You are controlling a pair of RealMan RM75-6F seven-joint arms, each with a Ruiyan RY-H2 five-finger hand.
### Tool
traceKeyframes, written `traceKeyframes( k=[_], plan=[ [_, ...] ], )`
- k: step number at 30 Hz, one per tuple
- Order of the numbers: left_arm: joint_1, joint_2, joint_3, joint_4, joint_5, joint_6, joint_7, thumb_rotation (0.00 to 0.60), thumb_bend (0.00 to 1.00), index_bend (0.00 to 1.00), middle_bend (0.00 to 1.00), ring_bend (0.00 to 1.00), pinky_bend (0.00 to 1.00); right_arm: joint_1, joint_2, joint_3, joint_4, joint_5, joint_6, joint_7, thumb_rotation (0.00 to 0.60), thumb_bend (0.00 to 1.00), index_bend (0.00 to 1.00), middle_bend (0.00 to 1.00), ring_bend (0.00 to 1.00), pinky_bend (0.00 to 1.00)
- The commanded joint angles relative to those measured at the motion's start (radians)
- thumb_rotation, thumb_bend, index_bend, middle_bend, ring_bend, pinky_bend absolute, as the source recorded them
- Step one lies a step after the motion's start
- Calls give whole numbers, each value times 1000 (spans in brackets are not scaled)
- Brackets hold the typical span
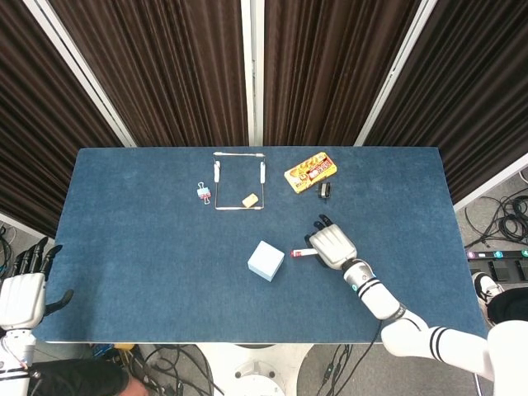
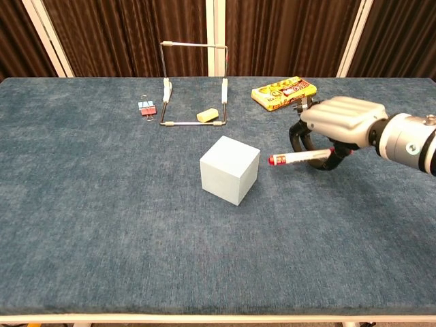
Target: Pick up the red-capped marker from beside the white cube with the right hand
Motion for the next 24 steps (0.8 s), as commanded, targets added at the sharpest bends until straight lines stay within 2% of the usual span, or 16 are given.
traceKeyframes(
  k=[1,8,15,24],
  plan=[
    [4,3,1,-3,0,5,-3,600,262,186,121,87,109,25,-16,12,26,6,-22,5,600,498,595,615,191,108],
    [12,5,6,-6,-6,5,-6,600,261,186,120,87,110,81,-69,14,63,1,-78,11,600,498,599,619,191,108],
    [18,4,7,3,-8,8,-17,600,262,186,120,87,110,88,-62,-10,-9,-25,-83,36,600,498,605,623,191,91],
    [17,0,6,11,1,10,-26,600,262,186,120,86,110,130,-115,7,-75,10,-98,5,600,497,605,623,191,51]
  ],
)
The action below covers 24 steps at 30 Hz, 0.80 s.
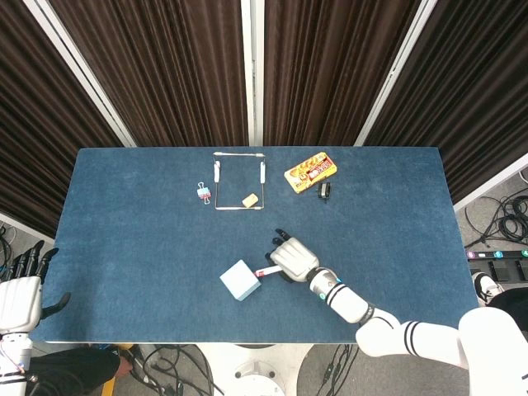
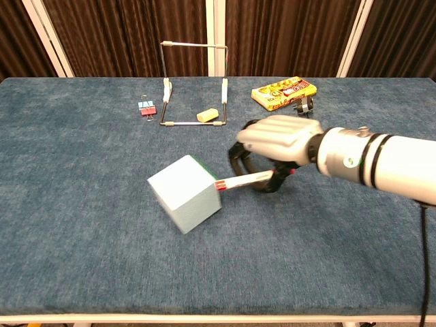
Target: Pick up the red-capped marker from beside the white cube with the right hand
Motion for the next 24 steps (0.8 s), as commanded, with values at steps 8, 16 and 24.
traceKeyframes(
  k=[8,16,24],
  plan=[
    [7,1,4,0,1,2,-6,600,262,186,120,86,110,65,-109,26,-1,90,-13,-96,600,497,605,623,191,43],
    [5,3,3,-1,5,1,-9,600,262,186,121,86,110,61,-80,21,-43,116,38,-131,600,496,604,620,191,43],
    [-7,-2,-2,-1,17,-4,-5,600,262,186,120,86,110,16,32,-9,-72,205,103,-210,600,461,536,556,176,39]
  ],
)
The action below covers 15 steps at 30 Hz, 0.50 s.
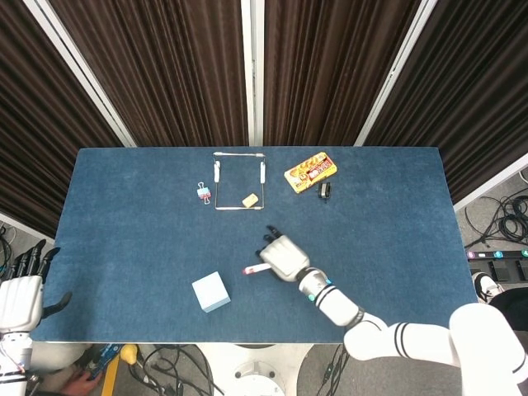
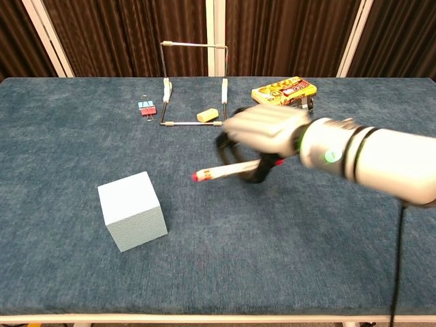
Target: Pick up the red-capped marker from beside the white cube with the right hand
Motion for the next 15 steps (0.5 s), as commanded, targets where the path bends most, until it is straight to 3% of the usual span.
traceKeyframes(
  k=[1,7,12,15],
  plan=[
    [-3,-1,-1,-4,5,2,4,600,262,186,120,86,110,-11,22,-15,5,62,13,-51,600,428,487,522,156,37],
    [3,6,3,-19,12,13,12,600,261,186,121,87,110,3,0,-34,38,165,5,-128,600,262,197,322,41,15],
    [5,12,4,-30,12,17,17,600,262,186,121,87,110,-6,27,-40,-2,180,36,-132,600,239,116,270,26,13],
    [3,14,1,-33,17,20,16,600,262,186,120,86,110,-37,91,-34,-74,147,94,-98,600,239,101,257,23,13]
  ],
)
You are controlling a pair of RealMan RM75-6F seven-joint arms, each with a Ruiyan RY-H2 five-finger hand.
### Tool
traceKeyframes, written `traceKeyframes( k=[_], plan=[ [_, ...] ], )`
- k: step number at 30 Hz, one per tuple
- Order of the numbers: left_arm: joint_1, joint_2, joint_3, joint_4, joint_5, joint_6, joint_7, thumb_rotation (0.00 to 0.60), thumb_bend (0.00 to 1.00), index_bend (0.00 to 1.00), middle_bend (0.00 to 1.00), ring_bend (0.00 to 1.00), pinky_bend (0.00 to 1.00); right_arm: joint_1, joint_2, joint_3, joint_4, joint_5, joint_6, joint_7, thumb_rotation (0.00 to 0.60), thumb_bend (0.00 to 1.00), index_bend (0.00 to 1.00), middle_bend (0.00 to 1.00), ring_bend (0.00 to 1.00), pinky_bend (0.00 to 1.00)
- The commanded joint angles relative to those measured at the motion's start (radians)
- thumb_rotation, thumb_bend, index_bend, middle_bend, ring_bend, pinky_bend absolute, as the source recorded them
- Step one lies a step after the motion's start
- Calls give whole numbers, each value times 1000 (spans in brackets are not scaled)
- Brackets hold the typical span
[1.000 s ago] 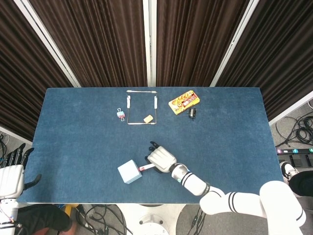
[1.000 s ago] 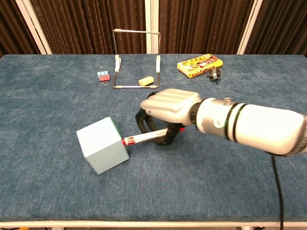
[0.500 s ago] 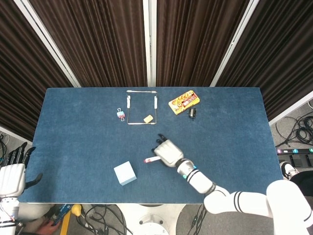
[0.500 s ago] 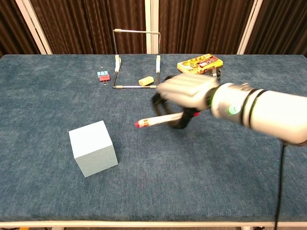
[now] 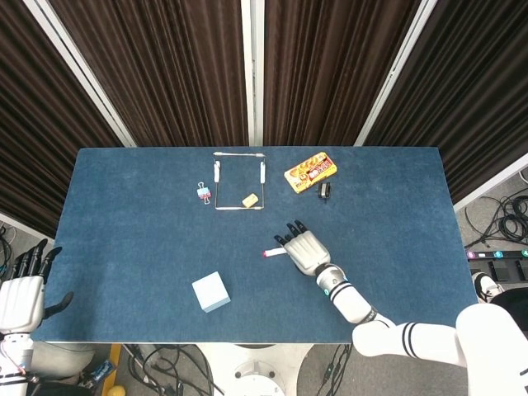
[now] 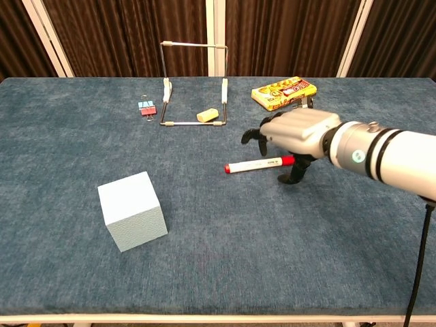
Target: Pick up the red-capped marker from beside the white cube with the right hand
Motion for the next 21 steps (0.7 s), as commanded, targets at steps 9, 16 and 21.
traceKeyframes(
  k=[9,16,21],
  plan=[
    [-6,1,-10,13,-2,-3,-22,600,261,186,121,86,110,-277,340,-83,-215,-273,358,277,600,275,93,171,15,26],
    [-12,0,-21,14,-17,-8,-14,600,262,186,121,86,110,-503,434,-168,-178,-416,589,526,600,278,56,89,0,38],
    [-17,-2,-25,7,-17,-5,3,600,262,186,120,86,110,-612,435,-190,-158,-483,704,604,600,278,46,75,0,34]
  ],
)
